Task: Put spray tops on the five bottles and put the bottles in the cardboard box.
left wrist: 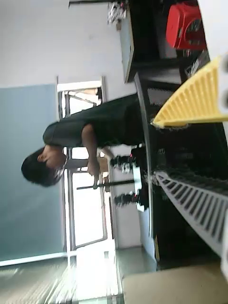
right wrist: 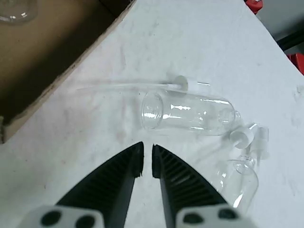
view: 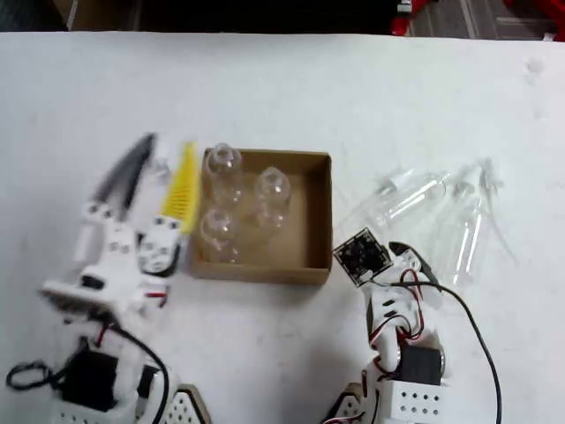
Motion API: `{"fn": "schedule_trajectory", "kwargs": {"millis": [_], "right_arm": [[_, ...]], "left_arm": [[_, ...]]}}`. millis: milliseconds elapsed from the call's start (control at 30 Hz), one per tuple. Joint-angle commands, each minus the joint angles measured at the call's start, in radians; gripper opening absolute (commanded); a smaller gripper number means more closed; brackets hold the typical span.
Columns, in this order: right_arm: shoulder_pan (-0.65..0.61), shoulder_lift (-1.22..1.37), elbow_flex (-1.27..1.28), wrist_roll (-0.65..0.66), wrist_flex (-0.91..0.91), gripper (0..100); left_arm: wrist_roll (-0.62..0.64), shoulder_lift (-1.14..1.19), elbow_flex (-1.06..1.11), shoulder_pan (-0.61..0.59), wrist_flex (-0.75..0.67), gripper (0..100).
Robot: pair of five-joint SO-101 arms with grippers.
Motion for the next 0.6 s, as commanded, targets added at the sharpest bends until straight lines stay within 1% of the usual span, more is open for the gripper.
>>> {"fn": "schedule_trajectory", "kwargs": {"millis": [0,133,200,300,367,467,567], "right_arm": [[-0.005,-0.005,0.009,0.009,0.004,1.6],[-0.005,-0.005,0.009,0.009,0.004,1.6],[-0.005,-0.005,0.009,0.009,0.004,1.6],[-0.005,-0.005,0.009,0.009,0.004,1.6],[-0.005,-0.005,0.009,0.006,0.004,1.7],[-0.005,-0.005,0.009,0.003,0.004,1.8],[-0.005,-0.005,0.009,0.003,0.004,1.7]], "left_arm": [[0.032,-0.070,-0.017,-0.179,0.028,13],[0.124,-0.076,0.038,-0.285,0.029,13],[0.163,-0.076,0.061,-0.374,0.035,13],[0.192,-0.076,0.086,-0.529,0.127,13],[0.192,-0.076,0.112,-0.585,0.224,13],[0.192,-0.076,0.176,-0.591,0.316,14],[0.192,-0.077,0.285,-0.547,0.325,14]]}}
